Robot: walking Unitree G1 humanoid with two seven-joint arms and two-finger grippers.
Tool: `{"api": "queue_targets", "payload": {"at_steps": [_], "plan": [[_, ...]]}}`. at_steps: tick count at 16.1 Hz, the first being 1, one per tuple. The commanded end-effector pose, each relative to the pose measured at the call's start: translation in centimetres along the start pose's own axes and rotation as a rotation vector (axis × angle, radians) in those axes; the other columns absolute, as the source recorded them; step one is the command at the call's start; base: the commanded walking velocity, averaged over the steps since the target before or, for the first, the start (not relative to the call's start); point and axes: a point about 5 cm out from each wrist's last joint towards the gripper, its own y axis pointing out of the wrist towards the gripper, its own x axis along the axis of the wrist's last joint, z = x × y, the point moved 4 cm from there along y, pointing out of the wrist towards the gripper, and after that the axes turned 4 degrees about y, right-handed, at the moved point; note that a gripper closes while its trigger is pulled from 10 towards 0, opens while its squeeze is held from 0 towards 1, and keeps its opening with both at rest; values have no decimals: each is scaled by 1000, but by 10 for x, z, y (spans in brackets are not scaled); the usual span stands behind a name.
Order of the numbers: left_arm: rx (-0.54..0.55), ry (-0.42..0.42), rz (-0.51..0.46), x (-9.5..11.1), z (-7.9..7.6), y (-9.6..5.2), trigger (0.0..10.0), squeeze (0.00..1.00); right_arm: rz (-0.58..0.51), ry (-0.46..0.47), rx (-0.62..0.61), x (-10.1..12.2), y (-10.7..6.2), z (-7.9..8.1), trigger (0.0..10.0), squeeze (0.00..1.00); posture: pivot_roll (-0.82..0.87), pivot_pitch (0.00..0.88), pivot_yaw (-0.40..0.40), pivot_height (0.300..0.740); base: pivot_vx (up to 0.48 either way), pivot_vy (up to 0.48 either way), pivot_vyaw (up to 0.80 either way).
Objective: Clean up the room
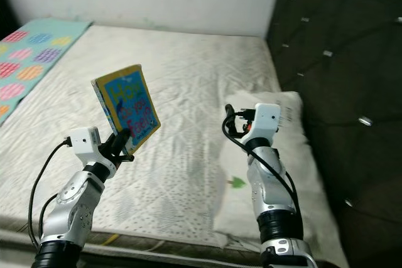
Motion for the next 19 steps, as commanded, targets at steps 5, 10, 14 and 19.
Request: {"api": "queue_targets", "payload": {"at_steps": [5, 10, 14, 19], "plan": [[-4, 30, -32, 10, -1, 3, 10000, 0, -4, -8, 9, 2, 0, 0, 10000, 0, -89, 29, -3, 740, 0, 0, 0], [86, 118, -50, 12, 33, -21, 10000, 0, 15, -76, 34, -8, -15, -5, 10000, 0, -83, 14, -8, 740, 0, 0, 0], [167, 186, -36, 7, 57, -53, 10000, 0, 57, -185, -28, -19, -30, -28, 10000, 0, -78, 17, -16, 740, 0, 0, 0], [266, 230, -63, 9, 66, -88, 10000, 0, 104, -158, -70, -29, -64, -48, 10000, 0, -65, 28, -36, 740, 0, 0, 0]]}}
